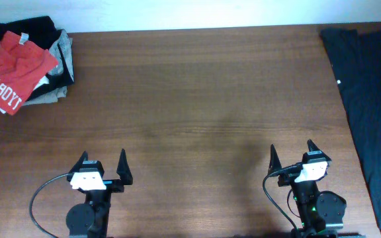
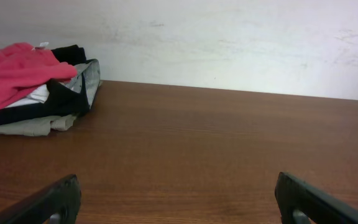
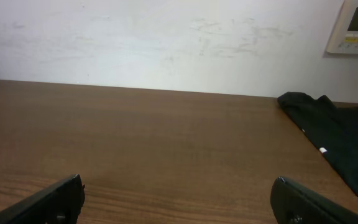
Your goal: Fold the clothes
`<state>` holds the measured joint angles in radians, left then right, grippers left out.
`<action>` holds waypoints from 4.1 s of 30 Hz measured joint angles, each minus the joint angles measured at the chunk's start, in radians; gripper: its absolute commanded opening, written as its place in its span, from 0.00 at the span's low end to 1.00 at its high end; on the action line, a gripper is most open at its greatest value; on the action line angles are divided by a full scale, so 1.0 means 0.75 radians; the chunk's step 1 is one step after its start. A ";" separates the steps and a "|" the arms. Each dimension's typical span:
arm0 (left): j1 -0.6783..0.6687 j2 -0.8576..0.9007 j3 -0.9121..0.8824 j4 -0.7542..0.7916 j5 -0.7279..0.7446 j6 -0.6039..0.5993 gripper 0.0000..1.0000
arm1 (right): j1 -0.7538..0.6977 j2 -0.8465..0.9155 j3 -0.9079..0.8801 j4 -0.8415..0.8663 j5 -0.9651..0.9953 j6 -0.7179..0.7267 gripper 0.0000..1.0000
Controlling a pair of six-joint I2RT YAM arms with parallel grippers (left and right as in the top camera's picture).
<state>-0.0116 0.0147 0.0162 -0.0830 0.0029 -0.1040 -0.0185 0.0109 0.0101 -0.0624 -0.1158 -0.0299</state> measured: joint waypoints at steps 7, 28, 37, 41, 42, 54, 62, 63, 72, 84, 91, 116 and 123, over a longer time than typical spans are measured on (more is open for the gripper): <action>0.000 0.000 0.000 0.000 0.000 0.000 0.99 | 0.000 0.000 0.000 0.000 0.000 0.001 0.99; 0.000 -0.006 0.001 -0.001 0.000 0.005 0.99 | 0.000 0.313 0.300 0.359 0.006 0.415 0.99; 0.002 -0.006 0.001 -0.003 -0.005 0.010 0.99 | -0.382 2.107 2.090 -0.610 0.538 0.027 0.99; 0.002 -0.006 0.001 -0.002 -0.005 0.010 0.99 | -0.602 2.555 2.642 -0.969 0.540 0.010 0.99; 0.002 -0.006 0.001 -0.002 -0.005 0.010 0.99 | -0.641 2.592 2.652 -0.936 0.510 0.005 0.99; 0.002 -0.005 0.001 -0.002 -0.005 0.010 0.99 | -0.877 3.162 2.671 -0.517 0.153 0.045 0.99; 0.002 -0.005 0.001 -0.002 -0.005 0.010 0.99 | -0.877 3.380 2.674 -0.143 0.110 0.177 0.99; 0.002 -0.005 0.001 -0.002 -0.005 0.010 0.99 | -0.877 3.403 2.675 -0.112 0.111 0.184 0.99; 0.002 -0.005 0.001 -0.002 -0.005 0.010 0.99 | -0.880 3.438 2.676 -0.052 0.122 0.288 0.49; 0.002 -0.005 0.001 -0.002 -0.005 0.010 0.99 | -0.852 3.294 2.676 -0.161 0.123 0.296 0.04; 0.002 -0.005 0.001 -0.002 -0.005 0.010 0.99 | -0.645 3.161 2.677 -0.302 0.128 0.294 0.04; 0.002 -0.005 0.001 -0.002 -0.005 0.010 0.99 | 0.540 2.850 2.689 -0.748 -0.087 0.289 0.72; 0.002 -0.005 0.001 -0.002 -0.005 0.010 0.99 | 0.141 3.001 2.689 -0.812 0.155 0.390 0.97</action>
<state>-0.0105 0.0109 0.0166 -0.0845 -0.0006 -0.0967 0.0872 2.2616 2.0270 -0.6712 0.0002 0.2626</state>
